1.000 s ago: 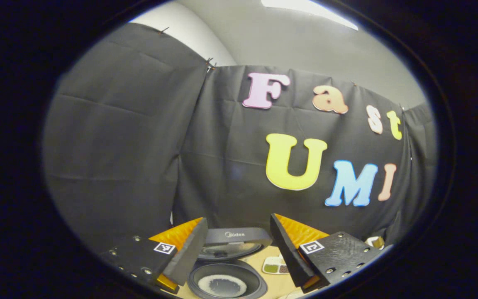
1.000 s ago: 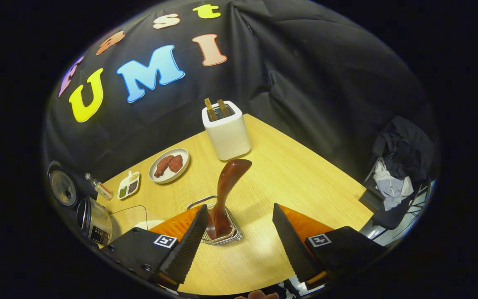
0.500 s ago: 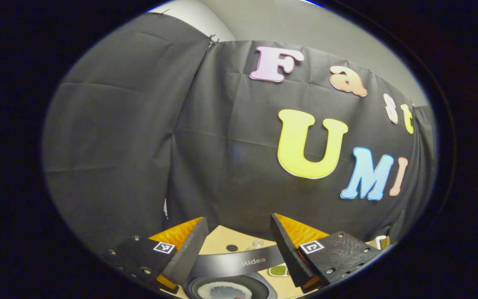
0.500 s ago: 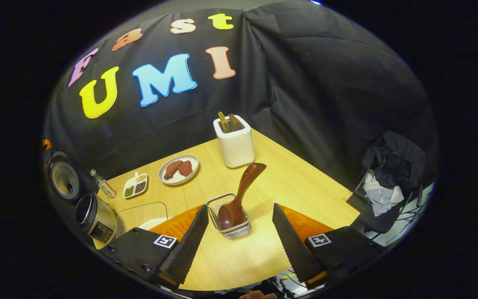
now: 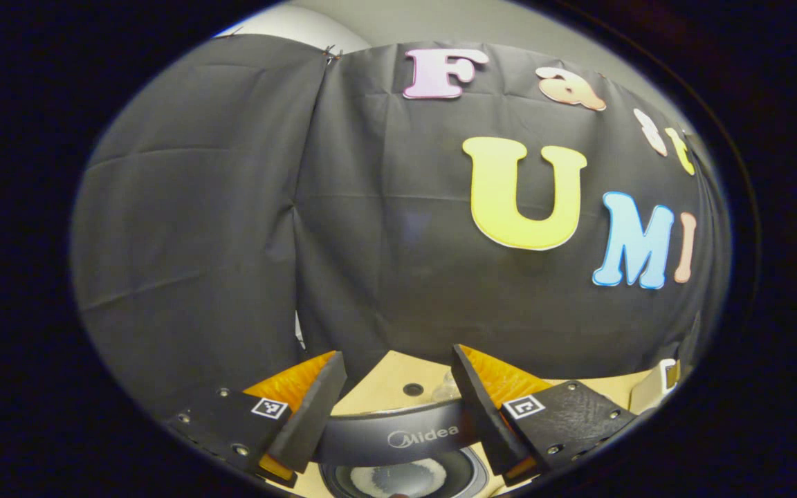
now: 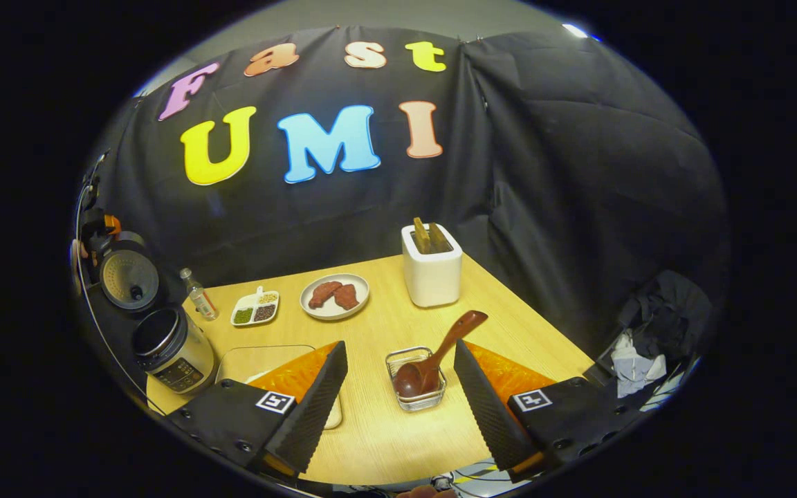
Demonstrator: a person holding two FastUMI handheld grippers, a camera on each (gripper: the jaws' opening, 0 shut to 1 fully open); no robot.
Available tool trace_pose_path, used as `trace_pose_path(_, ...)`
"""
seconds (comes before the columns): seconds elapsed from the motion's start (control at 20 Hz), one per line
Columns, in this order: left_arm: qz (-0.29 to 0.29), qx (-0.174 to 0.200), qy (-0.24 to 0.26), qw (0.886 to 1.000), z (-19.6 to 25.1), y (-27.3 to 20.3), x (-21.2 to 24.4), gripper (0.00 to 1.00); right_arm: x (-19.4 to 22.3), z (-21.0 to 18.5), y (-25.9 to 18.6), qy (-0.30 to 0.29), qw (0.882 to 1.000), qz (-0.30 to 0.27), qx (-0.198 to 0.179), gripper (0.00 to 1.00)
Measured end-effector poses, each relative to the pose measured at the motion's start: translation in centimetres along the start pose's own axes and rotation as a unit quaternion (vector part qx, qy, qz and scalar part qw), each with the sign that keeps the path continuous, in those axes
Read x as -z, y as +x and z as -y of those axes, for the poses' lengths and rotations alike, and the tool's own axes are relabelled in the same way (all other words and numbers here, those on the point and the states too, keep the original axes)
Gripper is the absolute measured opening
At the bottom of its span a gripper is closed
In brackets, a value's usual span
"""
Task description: Close the left gripper, press the button to open the rice cooker; take a wooden spoon from the chopstick holder with the right hand, scoop a spoonful of rice and pour it into the rice cooker, then put the wooden spoon back into the chopstick holder.
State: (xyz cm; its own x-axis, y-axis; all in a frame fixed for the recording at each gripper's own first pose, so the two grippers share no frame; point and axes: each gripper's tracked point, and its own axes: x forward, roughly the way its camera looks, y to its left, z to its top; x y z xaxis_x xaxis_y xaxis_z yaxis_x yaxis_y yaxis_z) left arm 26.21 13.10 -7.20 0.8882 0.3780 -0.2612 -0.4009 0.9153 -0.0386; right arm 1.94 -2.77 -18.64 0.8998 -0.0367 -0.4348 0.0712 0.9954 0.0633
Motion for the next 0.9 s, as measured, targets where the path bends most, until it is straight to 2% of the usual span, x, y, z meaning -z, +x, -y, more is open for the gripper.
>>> trace_pose_path(0.2, -0.03, -0.012, 0.0, 0.999, 0.8, -3.0, 3.8, 0.97, 0.1, -0.7, 1.5, -0.036, 0.998, 0.001, -0.055, 0.98)
trace_pose_path(0.3, -0.044, -0.021, -0.002, 0.999, 1.2, -4.4, 6.0, 0.97, 0.6, 0.1, 2.4, -0.051, 0.996, -0.006, -0.068, 0.98)
trace_pose_path(0.35, -0.053, -0.023, -0.004, 0.998, 1.4, -5.1, 7.0, 0.94, 0.8, 0.7, 2.7, -0.055, 0.996, -0.01, -0.07, 0.98)
trace_pose_path(0.4, -0.061, -0.023, -0.004, 0.998, 1.8, -5.7, 8.2, 0.97, 0.7, 1.2, 2.9, -0.055, 0.996, -0.011, -0.073, 0.99)
trace_pose_path(0.45, -0.069, -0.022, -0.003, 0.997, 2.0, -6.2, 9.3, 0.94, 0.4, 1.5, 3.0, -0.054, 0.996, -0.009, -0.077, 0.98)
trace_pose_path(0.5, -0.078, -0.021, -0.002, 0.997, 2.2, -6.6, 10.6, 0.99, 0.2, 1.9, 3.1, -0.057, 0.995, -0.005, -0.078, 0.98)
trace_pose_path(0.55, -0.086, -0.019, -0.002, 0.996, 2.4, -6.9, 11.8, 0.94, 0.3, 2.5, 3.3, -0.062, 0.995, -0.003, -0.075, 0.98)
trace_pose_path(0.6, -0.094, -0.016, -0.002, 0.995, 2.6, -7.2, 13.0, 0.97, 0.3, 2.9, 3.6, -0.067, 0.995, -0.002, -0.072, 0.98)
trace_pose_path(0.9, -0.073, -0.012, 0.009, 0.997, 2.8, -8.1, 15.6, 0.95, 0.7, 2.8, 4.0, -0.061, 0.995, -0.012, -0.074, 0.98)
